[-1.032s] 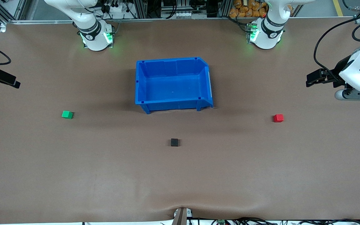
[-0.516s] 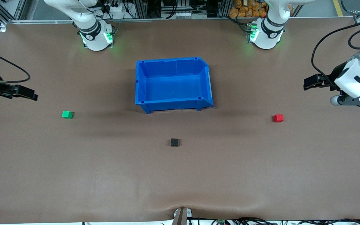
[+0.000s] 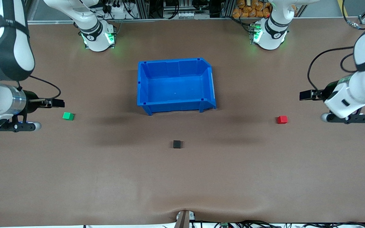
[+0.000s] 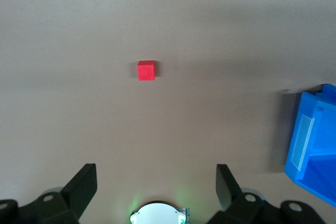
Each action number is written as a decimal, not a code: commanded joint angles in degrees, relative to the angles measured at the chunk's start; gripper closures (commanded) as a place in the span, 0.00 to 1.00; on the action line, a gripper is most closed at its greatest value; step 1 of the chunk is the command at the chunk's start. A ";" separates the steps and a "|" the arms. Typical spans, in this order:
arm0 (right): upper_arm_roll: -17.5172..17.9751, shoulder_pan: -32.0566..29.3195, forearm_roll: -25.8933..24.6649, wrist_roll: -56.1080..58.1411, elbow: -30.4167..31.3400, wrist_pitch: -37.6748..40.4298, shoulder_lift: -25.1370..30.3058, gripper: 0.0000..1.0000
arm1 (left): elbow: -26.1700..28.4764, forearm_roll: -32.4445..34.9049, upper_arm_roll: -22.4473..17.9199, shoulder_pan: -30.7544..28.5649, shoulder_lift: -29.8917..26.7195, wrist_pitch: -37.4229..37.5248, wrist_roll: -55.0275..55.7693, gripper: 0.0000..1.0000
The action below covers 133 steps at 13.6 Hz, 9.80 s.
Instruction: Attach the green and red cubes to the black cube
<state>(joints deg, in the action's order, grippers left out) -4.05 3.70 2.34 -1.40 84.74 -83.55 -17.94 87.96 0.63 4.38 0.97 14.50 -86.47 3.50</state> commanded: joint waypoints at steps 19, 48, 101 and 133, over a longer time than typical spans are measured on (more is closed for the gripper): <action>0.10 -9.76 -0.76 4.92 44.55 -50.03 8.91 0.00 | 21.80 5.96 0.02 0.00 11.25 -34.02 1.95 0.00; 0.19 -11.52 -0.67 4.83 44.11 -59.27 -4.65 0.54 | 23.48 6.93 0.28 -3.17 16.17 -40.71 0.10 0.67; 0.62 13.00 1.61 72.95 7.99 -40.38 -14.49 1.00 | -14.12 -23.13 -0.60 25.31 37.34 -51.52 94.49 0.90; 1.42 15.63 6.10 69.96 7.72 -41.43 -16.51 1.00 | -18.27 -23.22 -2.53 34.27 44.56 -57.85 103.73 0.87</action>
<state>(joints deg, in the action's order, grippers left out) -2.50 18.31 7.82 69.15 93.09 -125.15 -34.62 71.72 -21.86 2.37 33.92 57.22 -143.85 105.89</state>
